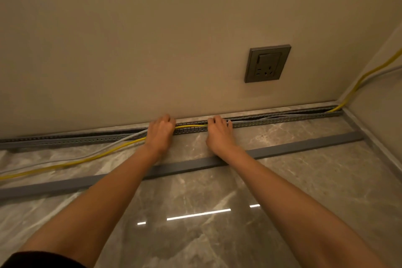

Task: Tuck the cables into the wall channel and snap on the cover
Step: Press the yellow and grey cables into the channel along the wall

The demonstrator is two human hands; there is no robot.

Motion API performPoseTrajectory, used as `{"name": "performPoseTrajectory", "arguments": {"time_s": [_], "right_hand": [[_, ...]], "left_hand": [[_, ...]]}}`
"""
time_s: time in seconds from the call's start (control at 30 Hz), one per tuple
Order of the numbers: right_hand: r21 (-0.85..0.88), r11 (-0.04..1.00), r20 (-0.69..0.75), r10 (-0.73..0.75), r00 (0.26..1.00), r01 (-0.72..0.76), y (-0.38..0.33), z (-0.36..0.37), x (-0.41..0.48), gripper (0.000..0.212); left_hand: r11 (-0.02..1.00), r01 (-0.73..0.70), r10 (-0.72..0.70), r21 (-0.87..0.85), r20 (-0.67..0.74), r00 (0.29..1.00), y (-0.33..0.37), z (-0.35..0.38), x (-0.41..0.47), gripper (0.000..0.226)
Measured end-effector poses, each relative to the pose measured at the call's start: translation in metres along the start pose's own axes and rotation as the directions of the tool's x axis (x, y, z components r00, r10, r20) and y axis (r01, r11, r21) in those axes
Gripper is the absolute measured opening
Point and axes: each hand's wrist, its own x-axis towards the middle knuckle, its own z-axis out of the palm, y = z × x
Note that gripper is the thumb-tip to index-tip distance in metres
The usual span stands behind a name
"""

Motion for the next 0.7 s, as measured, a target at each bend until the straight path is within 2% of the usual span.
{"name": "performPoseTrajectory", "arguments": {"time_s": [0.13,0.27,0.5,0.7], "right_hand": [[0.135,0.982,-0.015,-0.128,0.992,0.129,-0.041,0.015,0.002,0.045],[0.184,0.973,-0.018,-0.140,0.990,0.141,-0.079,0.030,0.006,0.040],[0.148,0.987,-0.062,-0.055,0.997,0.064,-0.092,0.037,0.012,0.038],[0.150,0.989,-0.073,-0.001,0.997,0.012,-0.102,0.037,0.012,0.036]], "left_hand": [[0.995,0.081,-0.083,0.056,0.035,0.996,-0.028,0.003,-0.011,0.033],[0.989,0.117,-0.123,0.089,0.066,0.990,-0.058,0.010,-0.021,0.034],[0.985,-0.167,0.164,0.032,0.080,0.983,-0.095,0.004,-0.011,0.031],[0.984,-0.175,0.176,-0.016,0.044,0.983,-0.098,0.004,-0.006,0.026]]}}
